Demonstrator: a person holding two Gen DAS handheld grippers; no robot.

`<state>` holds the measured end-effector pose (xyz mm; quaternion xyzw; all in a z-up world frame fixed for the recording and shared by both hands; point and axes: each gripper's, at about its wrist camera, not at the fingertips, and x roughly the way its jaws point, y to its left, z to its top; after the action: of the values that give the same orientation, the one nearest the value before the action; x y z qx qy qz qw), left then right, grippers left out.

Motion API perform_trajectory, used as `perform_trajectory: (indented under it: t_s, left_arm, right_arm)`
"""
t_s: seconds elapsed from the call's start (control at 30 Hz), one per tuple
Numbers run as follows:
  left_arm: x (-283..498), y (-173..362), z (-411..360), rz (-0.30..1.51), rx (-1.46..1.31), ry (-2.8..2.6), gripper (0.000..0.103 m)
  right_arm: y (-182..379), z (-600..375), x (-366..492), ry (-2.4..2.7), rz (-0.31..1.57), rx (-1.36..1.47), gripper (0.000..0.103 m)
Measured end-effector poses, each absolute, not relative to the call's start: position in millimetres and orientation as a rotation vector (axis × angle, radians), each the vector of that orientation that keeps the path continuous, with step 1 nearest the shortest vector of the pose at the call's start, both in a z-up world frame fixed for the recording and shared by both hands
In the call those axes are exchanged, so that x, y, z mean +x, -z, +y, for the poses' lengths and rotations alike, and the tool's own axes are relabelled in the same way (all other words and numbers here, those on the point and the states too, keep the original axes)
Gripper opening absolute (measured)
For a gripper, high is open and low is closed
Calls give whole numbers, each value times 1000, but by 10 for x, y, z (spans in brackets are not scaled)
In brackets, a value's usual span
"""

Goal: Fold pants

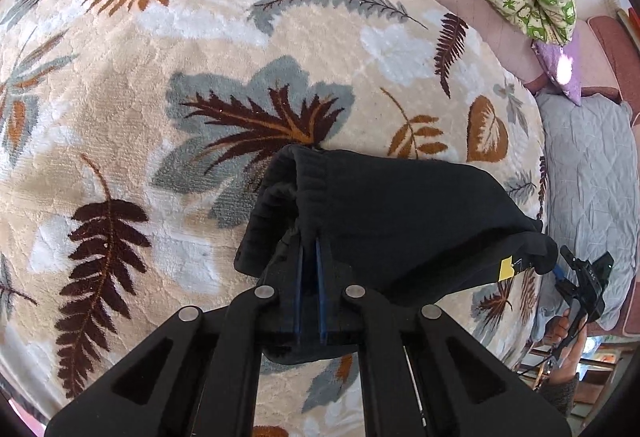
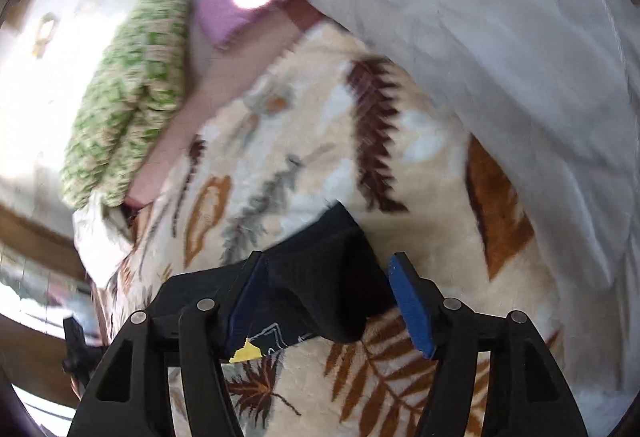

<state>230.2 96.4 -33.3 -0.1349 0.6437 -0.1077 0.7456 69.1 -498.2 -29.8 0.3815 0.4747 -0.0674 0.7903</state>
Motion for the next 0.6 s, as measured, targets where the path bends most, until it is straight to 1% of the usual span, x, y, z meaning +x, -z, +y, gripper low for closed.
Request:
perform_trajectory:
  t_s: [0.1, 0.13, 0.17, 0.2, 0.23, 0.4, 0.47, 0.6]
  left_arm:
    - [2309, 354, 977, 1414, -310, 232, 4]
    - [2311, 361, 988, 1417, -321, 225, 4]
    - [2314, 365, 1000, 1419, -334, 221, 4]
    - [2321, 368, 1015, 1421, -351, 220, 4]
    - [2322, 366, 1039, 1420, -370, 215, 4]
    - [2329, 382, 1113, 1414, -407, 199, 4]
    - [2326, 394, 1121, 1416, -410, 194, 4]
    - [2307, 398, 1124, 1424, -394, 195, 4]
  right_arm:
    - [329, -4921, 837, 141, 1028, 841, 63]
    - [330, -4898, 888, 137, 1028, 830, 58]
    - [337, -4859, 996, 114, 1043, 810, 35]
    - [341, -4818, 1095, 102, 1069, 780, 15]
    - [316, -4805, 1123, 89, 1070, 757, 6]
    - [-103, -4663, 1038, -46, 835, 571, 6]
    - [-60, -4607, 961, -62, 847, 487, 6]
    - [252, -4515, 739, -54, 963, 341, 6]
